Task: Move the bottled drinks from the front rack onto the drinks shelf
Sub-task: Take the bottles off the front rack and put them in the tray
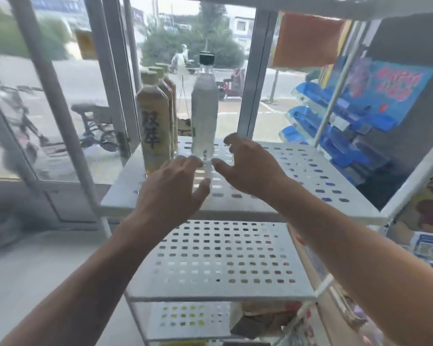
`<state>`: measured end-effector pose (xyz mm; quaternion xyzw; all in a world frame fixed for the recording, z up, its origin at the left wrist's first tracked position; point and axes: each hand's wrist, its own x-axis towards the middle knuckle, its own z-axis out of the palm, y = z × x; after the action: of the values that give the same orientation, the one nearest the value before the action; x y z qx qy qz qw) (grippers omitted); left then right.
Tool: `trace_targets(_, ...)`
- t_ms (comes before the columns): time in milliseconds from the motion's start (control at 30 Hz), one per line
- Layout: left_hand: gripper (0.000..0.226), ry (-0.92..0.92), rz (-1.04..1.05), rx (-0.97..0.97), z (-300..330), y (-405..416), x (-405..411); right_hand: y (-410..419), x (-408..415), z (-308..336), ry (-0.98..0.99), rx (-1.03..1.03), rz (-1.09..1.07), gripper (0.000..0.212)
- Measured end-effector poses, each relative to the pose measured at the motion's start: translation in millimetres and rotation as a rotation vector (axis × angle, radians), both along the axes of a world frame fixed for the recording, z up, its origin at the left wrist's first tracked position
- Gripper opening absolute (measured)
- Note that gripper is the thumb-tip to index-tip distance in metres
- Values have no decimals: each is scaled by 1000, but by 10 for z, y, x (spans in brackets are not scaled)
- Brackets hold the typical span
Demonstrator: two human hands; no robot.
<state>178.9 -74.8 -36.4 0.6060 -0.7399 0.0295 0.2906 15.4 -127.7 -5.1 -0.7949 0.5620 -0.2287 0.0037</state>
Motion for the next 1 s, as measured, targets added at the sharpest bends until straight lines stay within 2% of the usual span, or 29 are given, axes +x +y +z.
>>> trace_targets(200,39,31,12,-15,-91,-299,41,-652,324,-47,-289,54,-65,89)
trace_targets(333,38,55,-11,-39,-135,-359,52,-890,541,-100,-449,18,-90,98)
trace_targets(567,36,53,-23,-49,-150,-406,140,-1106,616,-184,-538,-23,-121,68)
trace_targets(800,40,104,-72,-84,-145,-467,88,-723,273,-141,-638,17,-40,65)
trace_targets(867,41,203,-99,-101,-136,-486,48,-535,110,-129,-694,58,-15,62)
trace_targets(1000,35,537,-171,-125,-28,-471,-115,-154,-209,-110,-901,205,96,54)
